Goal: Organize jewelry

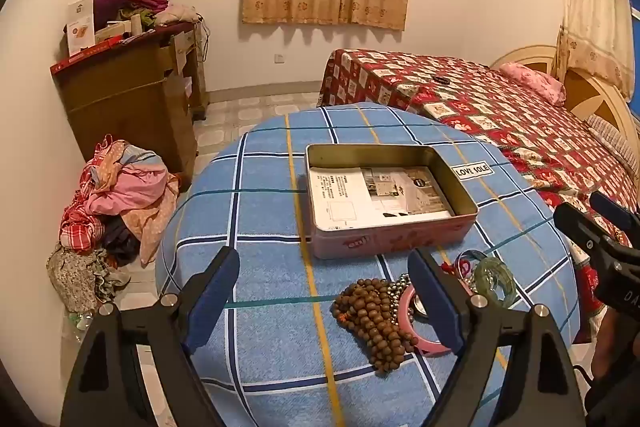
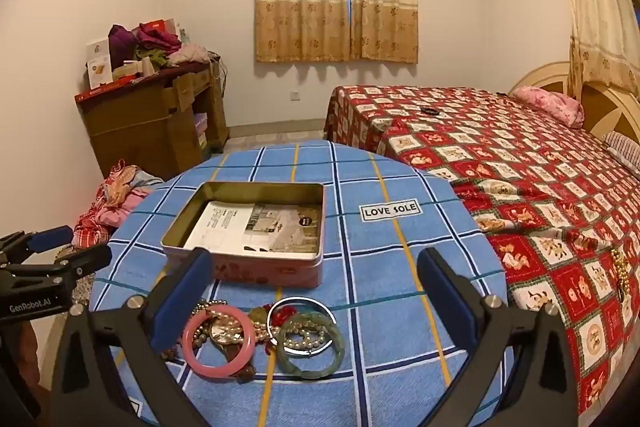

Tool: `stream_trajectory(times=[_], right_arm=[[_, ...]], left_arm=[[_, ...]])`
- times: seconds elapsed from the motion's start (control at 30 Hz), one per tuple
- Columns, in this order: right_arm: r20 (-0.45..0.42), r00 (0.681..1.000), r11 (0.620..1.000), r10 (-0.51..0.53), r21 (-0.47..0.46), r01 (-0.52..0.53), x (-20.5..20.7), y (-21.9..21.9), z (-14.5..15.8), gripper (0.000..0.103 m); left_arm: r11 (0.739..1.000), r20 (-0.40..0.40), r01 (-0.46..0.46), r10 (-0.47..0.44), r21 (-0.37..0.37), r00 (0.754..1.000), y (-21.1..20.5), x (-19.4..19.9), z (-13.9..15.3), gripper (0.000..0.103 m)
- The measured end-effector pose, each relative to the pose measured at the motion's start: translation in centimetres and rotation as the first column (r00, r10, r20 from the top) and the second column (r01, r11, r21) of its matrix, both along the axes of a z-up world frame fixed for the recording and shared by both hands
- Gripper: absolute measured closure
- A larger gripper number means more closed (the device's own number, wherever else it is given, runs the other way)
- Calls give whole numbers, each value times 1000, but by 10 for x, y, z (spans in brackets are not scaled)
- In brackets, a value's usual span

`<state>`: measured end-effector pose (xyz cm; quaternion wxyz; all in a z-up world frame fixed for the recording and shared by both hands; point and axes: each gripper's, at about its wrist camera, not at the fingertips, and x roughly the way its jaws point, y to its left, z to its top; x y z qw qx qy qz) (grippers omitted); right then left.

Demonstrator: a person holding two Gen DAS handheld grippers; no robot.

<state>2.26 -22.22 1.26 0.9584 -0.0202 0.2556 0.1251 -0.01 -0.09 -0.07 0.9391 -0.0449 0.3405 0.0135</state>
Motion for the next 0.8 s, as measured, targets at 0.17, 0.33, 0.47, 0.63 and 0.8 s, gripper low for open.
stream_trajectory(times=[0.17,0.33,0.47,0.63,0.8], right_arm=[[-7,1000,1000,-6,-2,6,0,-3,-2,0],[-30,1000,1000,-6,4,6,1,-1,-5,0],[-35,999,1000,-4,14,4,1,-3,-4,0],[-41,999,1000,-4,15,5,1,-3,-5,0],[-46,999,1000,-2,22,3,0,-4,-5,0]], left_arm=[[1000,-14,3,-2,18,1000,-2,3,-2,17],[1000,-1,11,-11,16,1000,-5,1,-3,17],[1000,-5,20,-20,2,1000,-7,0,-6,17],[1000,-8,24,-24,-7,1000,-6,0,-5,17],[1000,-4,17,-17,3,1000,-4,0,-4,17]])
